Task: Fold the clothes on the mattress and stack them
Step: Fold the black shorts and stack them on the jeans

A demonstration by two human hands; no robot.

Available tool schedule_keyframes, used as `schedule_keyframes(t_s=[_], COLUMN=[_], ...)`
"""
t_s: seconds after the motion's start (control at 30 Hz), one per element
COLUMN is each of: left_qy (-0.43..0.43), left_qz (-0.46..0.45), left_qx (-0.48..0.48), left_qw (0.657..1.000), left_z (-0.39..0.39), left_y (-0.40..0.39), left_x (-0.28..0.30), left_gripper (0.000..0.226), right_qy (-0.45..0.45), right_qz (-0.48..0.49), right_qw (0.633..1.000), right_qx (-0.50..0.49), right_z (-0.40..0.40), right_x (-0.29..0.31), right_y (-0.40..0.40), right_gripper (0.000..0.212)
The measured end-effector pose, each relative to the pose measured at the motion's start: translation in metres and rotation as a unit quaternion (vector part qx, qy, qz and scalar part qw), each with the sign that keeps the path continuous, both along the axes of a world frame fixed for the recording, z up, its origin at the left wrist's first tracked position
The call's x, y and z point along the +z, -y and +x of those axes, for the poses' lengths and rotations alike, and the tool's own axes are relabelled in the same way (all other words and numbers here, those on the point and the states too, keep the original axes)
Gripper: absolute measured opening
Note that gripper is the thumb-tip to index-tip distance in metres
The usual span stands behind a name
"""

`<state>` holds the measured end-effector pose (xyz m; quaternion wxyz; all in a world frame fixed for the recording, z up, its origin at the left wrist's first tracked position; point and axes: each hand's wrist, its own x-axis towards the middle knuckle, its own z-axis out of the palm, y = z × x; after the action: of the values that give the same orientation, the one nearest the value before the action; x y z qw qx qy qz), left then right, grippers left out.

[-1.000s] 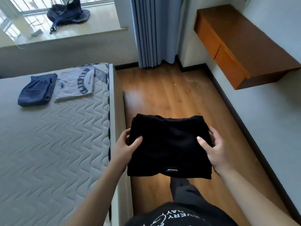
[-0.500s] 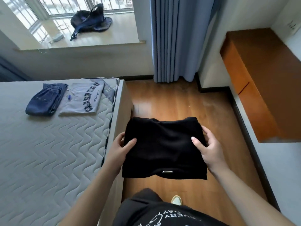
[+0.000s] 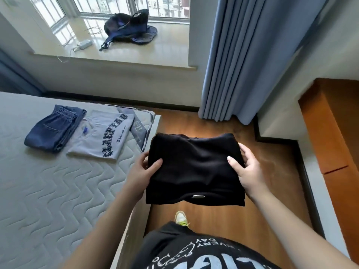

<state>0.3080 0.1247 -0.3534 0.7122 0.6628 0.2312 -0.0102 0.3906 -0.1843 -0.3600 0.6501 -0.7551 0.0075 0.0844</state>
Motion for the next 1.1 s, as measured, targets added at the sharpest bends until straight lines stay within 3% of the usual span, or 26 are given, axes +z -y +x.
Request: schedule_keyframes(t_s=[0.23,0.57,0.77,1.1], left_qy=[0.011,-0.019,-0.032,-0.008], left_qz=[-0.01,-0.026,-0.05,-0.067], left_qx=[0.03,0.164,0.286,0.452], left_qw=[0.999,0.986,0.956,0.889], left_z=[0.094,0.199,0.25,0.249], left_y=[-0.041,-0.085,-0.105,-0.137], left_x=[0.012,0.003,0.015,0.024], left_gripper=[0.048,0.026,0.026,0.033], right_qy=[-0.008,-0.039,-0.069,-0.063], right_qz=[-0.02,0.027,0.024,0.02], right_qw=[0.999,0.985,0.954,0.899], right_qx=[0.034,0.167,0.289,0.433], right_z=[0.113,0.289,0.395,0.447], right_x=[-0.005,-0.022,-0.013,0.005], right_y=[-0.044,-0.129,-0.191,-0.306], right_gripper=[0.056,0.055,0.061,0.059])
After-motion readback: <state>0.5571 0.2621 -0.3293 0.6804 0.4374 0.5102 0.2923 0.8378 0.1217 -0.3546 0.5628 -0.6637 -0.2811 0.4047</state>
